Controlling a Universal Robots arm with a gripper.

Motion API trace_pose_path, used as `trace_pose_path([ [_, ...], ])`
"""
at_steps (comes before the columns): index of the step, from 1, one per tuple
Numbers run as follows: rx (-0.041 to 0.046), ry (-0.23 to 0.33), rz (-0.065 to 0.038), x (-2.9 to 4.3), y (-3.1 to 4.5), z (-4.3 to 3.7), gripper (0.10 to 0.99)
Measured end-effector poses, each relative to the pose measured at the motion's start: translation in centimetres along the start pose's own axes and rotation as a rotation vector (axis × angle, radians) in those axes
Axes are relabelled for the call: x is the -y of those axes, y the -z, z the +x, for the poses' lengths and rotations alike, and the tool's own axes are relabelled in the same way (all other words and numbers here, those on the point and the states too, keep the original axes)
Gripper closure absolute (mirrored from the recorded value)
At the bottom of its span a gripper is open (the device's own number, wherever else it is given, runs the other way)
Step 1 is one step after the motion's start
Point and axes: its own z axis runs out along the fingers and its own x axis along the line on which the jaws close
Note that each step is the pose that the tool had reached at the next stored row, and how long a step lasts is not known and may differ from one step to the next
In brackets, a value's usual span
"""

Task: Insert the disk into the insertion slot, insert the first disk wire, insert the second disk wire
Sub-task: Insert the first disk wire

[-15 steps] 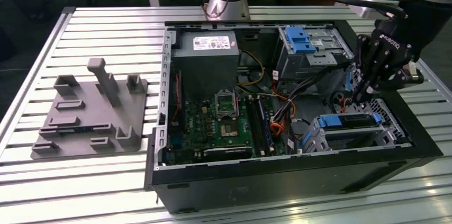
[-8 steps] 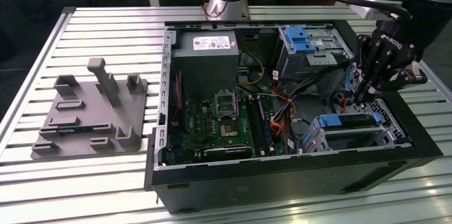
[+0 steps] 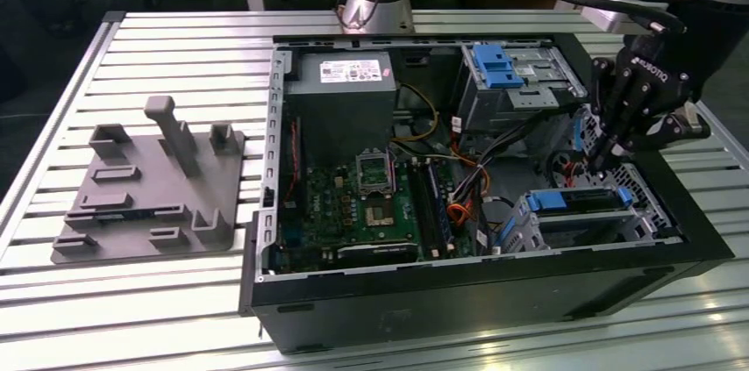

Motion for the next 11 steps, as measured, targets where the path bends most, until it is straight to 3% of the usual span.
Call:
trace_pose_path([
  [5, -0.0006, 0.001, 0.0, 0.0, -0.04, 0.22, 0.922],
  [11, -0.0077, 0.003, -0.001, -0.02, -0.1, 0.57, 0.922],
])
